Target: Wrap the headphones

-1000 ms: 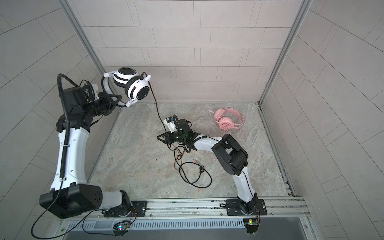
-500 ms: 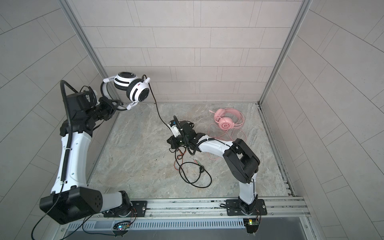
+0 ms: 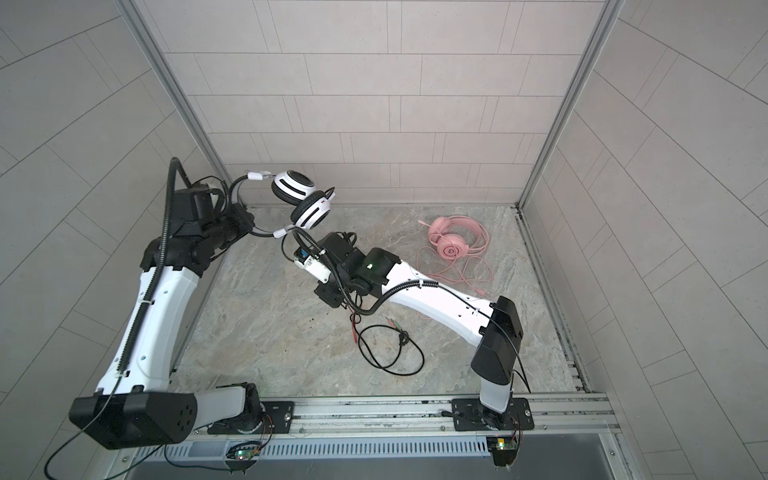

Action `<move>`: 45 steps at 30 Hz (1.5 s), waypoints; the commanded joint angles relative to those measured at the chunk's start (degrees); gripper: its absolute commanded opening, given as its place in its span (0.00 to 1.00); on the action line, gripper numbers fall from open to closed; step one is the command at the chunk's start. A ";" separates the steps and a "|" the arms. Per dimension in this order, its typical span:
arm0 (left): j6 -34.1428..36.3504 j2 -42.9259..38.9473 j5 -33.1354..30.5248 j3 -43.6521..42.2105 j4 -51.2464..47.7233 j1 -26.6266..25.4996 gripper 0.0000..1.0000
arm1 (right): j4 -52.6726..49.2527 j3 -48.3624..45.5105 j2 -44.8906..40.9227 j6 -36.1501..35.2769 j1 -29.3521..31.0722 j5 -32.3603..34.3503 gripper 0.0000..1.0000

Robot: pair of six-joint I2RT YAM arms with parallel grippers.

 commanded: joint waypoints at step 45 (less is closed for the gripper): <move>25.44 11.97 23.47 -0.62 -6.16 -22.48 0.00 | -20.75 20.22 0.24 -12.38 -10.86 12.81 0.02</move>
